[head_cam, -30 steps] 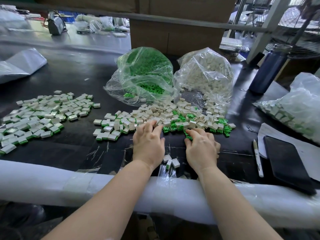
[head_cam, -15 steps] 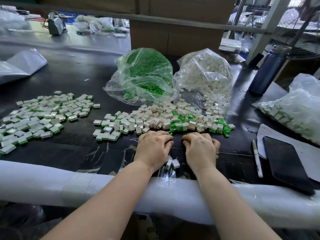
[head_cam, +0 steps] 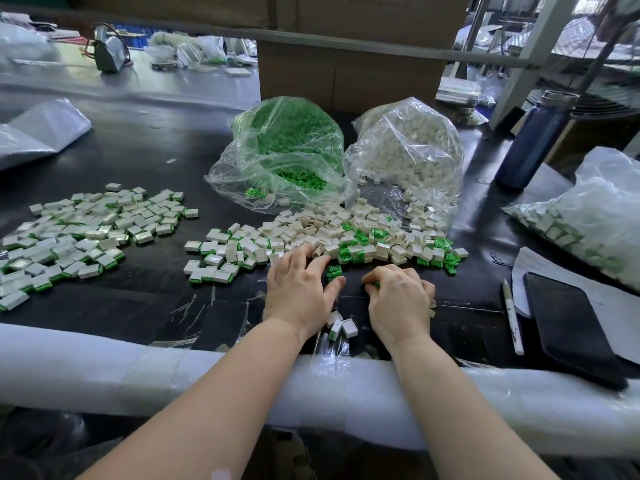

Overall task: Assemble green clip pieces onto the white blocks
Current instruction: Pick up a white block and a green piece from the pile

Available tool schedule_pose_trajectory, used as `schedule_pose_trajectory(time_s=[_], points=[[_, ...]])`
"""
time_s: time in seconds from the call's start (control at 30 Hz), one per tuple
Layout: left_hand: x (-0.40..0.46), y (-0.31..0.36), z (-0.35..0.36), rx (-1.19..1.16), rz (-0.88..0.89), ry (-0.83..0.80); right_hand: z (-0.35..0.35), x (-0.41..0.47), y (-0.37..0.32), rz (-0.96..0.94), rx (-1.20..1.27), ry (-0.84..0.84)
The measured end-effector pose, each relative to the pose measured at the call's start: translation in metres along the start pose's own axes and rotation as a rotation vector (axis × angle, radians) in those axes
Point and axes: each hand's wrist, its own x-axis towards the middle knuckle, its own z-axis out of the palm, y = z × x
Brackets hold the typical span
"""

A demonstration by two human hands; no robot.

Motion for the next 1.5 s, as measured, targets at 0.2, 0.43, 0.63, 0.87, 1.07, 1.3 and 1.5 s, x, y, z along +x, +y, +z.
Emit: schedule_pose_trajectory(time_s=[0.2, 0.43, 0.63, 0.87, 1.07, 1.3, 1.5], points=[[0.0039, 0.001, 0.0024, 0.095, -0.009, -0.148, 0.0004, 0.0001, 0.0008, -0.003, -0.005, -0.017], [0.0009, 0.0005, 0.0007, 0.014, -0.004, -0.009, 0.0004, 0.0002, 0.0007, 0.001, 0.001, -0.022], [0.004, 0.0006, 0.0012, 0.075, -0.005, -0.1, 0.0004, 0.0001, 0.0009, -0.002, 0.0, -0.021], [0.0004, -0.0003, 0.0006, 0.003, 0.031, -0.009, 0.0015, 0.0013, 0.0012, -0.001, 0.01, -0.022], [0.0001, -0.0002, -0.0006, -0.042, -0.012, 0.051, 0.0018, 0.0015, 0.0007, 0.002, 0.027, -0.025], [0.003, -0.001, 0.0049, 0.021, 0.041, -0.037, 0.0012, 0.0003, 0.0016, 0.0, 0.027, -0.027], [0.0006, -0.0012, 0.0033, -0.089, 0.022, 0.185, 0.0017, 0.0015, 0.001, 0.002, 0.017, -0.04]])
